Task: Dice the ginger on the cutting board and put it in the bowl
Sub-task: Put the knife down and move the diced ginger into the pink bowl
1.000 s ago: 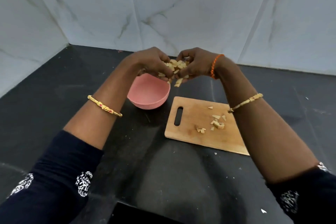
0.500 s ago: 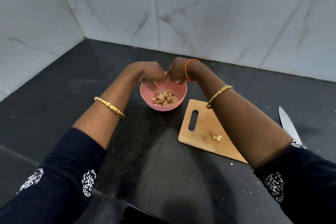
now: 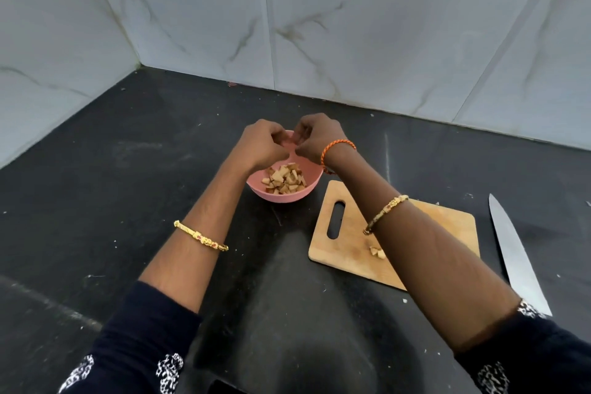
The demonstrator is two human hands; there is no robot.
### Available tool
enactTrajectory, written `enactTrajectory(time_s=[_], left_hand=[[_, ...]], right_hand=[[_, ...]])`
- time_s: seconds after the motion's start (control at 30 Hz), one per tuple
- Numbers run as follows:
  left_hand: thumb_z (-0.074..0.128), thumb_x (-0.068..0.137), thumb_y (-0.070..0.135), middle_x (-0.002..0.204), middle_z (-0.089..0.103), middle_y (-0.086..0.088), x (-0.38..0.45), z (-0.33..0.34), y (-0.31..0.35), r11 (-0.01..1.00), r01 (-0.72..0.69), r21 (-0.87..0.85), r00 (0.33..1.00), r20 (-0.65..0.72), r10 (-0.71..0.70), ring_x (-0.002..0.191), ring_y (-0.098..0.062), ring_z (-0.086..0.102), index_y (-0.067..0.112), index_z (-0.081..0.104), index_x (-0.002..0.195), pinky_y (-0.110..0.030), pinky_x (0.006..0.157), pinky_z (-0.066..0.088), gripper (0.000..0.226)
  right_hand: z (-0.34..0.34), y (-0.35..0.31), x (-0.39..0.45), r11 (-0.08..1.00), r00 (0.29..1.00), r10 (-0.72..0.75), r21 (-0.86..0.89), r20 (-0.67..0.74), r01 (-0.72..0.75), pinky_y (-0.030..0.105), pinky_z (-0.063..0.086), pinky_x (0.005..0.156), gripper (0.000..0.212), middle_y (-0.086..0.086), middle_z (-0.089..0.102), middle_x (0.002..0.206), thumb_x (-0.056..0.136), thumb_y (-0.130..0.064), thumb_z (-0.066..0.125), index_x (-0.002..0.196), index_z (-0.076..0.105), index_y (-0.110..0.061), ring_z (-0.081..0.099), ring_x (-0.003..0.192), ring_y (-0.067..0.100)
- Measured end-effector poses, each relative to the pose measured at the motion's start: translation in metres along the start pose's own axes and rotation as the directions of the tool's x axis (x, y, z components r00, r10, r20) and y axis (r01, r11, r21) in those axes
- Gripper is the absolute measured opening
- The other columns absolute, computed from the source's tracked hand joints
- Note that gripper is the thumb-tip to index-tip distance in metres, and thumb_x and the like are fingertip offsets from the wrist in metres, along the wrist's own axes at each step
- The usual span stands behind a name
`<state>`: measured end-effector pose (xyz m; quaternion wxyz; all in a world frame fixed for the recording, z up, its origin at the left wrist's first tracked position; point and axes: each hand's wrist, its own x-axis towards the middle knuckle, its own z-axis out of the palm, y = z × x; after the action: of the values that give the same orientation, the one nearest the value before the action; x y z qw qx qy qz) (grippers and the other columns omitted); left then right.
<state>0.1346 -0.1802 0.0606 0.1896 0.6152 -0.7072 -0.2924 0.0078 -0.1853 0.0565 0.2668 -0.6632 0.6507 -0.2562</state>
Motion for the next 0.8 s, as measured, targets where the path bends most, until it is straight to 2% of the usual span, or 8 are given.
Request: enactTrajectory(time_s=[0.07,0.2,0.3,0.4,0.5,0.6,0.67,0.8], left_hand=[[0.061,0.084,0.005,0.112,0.064,-0.003,0.0,0.007,0.0,0.999,-0.001,-0.033,1.0,0.018,0.002,0.091,-0.01,0.057,0.015,0.061,0.116,-0.019,0.069,0.044,0.033],[0.061,0.086,0.01,0.106,0.066,0.004,-0.015,0.014,0.026,0.946,-0.072,-0.316,0.997,-0.05,0.059,0.097,-0.006,0.061,0.018,0.064,0.112,-0.02,0.08,0.048,0.028],[0.064,0.085,0.011,0.102,0.068,0.004,-0.034,0.037,0.053,0.859,-0.142,-0.492,0.986,0.011,0.169,0.094,-0.004,0.062,0.015,0.067,0.107,-0.017,0.083,0.05,0.023],[0.063,0.085,0.012,0.108,0.069,-0.001,-0.044,0.088,0.064,0.915,-0.135,-0.381,0.953,0.204,0.225,0.099,-0.01,0.063,0.012,0.067,0.11,-0.025,0.09,0.05,0.026],[0.05,0.09,0.006,0.125,0.061,-0.006,-0.05,0.131,0.063,0.955,-0.097,-0.281,0.947,0.268,0.175,0.115,-0.014,0.056,0.008,0.058,0.124,-0.018,0.095,0.04,0.036],[0.042,0.091,0.003,0.131,0.054,-0.008,-0.053,0.158,0.065,0.975,-0.188,-0.12,0.946,0.243,0.213,0.125,-0.021,0.046,0.009,0.049,0.133,-0.028,0.104,0.038,0.043],[0.042,0.09,0.002,0.13,0.049,-0.009,-0.05,0.166,0.068,0.965,-0.263,-0.021,0.938,0.23,0.26,0.124,-0.023,0.039,0.01,0.048,0.134,-0.036,0.105,0.038,0.045],[0.046,0.086,-0.001,0.121,0.051,-0.008,-0.04,0.164,0.075,0.95,-0.31,0.039,0.911,0.297,0.286,0.114,-0.021,0.044,0.01,0.058,0.121,-0.035,0.099,0.041,0.038]], right_hand=[[-0.004,0.001,-0.004,0.999,1.0,-0.005,0.042,-0.017,0.006,0.022,0.047,0.071,0.016,0.003,0.064,0.09,0.079,0.002,0.062,0.086,0.07,-0.01,0.059,0.084,0.014],[-0.032,0.022,-0.026,0.976,0.956,0.054,0.219,-0.287,0.01,0.016,0.051,0.069,0.02,-0.003,0.069,0.079,0.08,-0.004,0.056,0.078,0.073,-0.015,0.062,0.073,0.007],[-0.054,0.068,-0.072,0.962,0.908,0.127,0.272,-0.4,-0.015,0.026,0.054,0.078,0.029,-0.002,0.07,0.08,0.08,0.0,0.049,0.08,0.072,-0.018,0.066,0.079,0.014],[-0.055,0.118,-0.128,0.968,0.871,0.246,0.152,-0.426,-0.199,0.023,0.046,0.083,0.033,0.008,0.071,0.1,0.084,0.006,0.046,0.101,0.071,-0.009,0.064,0.092,0.016],[-0.045,0.148,-0.161,0.953,0.865,0.295,0.062,-0.406,-0.296,0.022,0.04,0.089,0.032,0.013,0.065,0.116,0.086,0.003,0.049,0.114,0.064,-0.001,0.059,0.105,0.024],[-0.043,0.162,-0.168,0.947,0.89,0.276,-0.055,-0.363,-0.317,0.016,0.034,0.086,0.031,0.02,0.062,0.118,0.087,0.005,0.048,0.113,0.064,0.005,0.058,0.107,0.031],[-0.043,0.163,-0.16,0.941,0.906,0.278,-0.098,-0.319,-0.323,0.013,0.031,0.086,0.034,0.021,0.06,0.119,0.085,0.008,0.047,0.116,0.062,0.007,0.055,0.109,0.032],[-0.037,0.158,-0.136,0.941,0.956,0.228,-0.212,-0.182,-0.265,0.024,0.032,0.095,0.036,0.018,0.052,0.118,0.082,0.008,0.05,0.115,0.062,0.003,0.044,0.114,0.032]])
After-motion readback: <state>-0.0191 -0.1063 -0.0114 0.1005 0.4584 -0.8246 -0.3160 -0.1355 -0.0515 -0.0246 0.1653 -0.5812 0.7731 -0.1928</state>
